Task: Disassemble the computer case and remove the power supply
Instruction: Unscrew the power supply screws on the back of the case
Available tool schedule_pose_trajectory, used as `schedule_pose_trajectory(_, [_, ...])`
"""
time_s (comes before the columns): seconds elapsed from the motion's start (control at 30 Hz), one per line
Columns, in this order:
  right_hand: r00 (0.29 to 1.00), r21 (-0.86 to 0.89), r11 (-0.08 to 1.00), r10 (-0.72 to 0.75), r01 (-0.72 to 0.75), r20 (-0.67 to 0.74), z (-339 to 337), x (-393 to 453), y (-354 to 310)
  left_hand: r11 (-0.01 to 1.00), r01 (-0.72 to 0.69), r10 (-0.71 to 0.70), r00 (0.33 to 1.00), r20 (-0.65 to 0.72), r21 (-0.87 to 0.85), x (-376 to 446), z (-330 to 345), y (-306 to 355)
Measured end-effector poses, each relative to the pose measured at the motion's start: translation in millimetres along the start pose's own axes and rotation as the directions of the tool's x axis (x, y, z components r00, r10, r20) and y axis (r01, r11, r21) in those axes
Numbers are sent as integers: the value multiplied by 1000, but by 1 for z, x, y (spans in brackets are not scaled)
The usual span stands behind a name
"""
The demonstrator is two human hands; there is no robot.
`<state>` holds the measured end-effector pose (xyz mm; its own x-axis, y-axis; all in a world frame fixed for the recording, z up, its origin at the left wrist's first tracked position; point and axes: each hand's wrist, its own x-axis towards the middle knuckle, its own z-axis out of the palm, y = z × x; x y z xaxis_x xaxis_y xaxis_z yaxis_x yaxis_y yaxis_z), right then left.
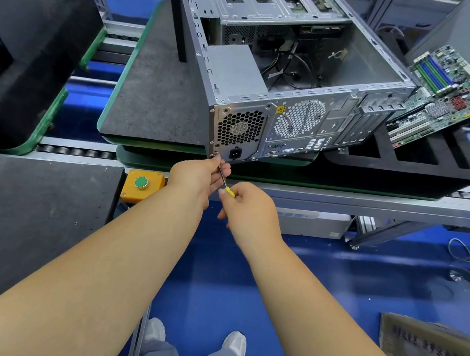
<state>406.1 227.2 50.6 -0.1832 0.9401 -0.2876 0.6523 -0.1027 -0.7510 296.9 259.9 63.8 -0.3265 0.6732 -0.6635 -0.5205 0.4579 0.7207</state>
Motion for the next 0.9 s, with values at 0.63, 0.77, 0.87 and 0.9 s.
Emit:
schedule_pose_trajectory(0.63, [894,648,624,227,-438,386,-8,6,4,999,37,-36,999,-22,30,3,2,0])
schedule_pose_trajectory(0.77, [943,532,788,187,-311,274,-4,3,3,1000,25,-25,999,-30,-3,1,1,0])
schedule_pose_trajectory(0.87, [975,425,880,158,-212,159,-2,3,2,999,27,-28,999,-17,-25,1,1,-1])
schedule_pose_trajectory(0.9, [982,373,910,149,-183,118,-1,3,2,999,29,-29,999,-15,-29,1,1,-1])
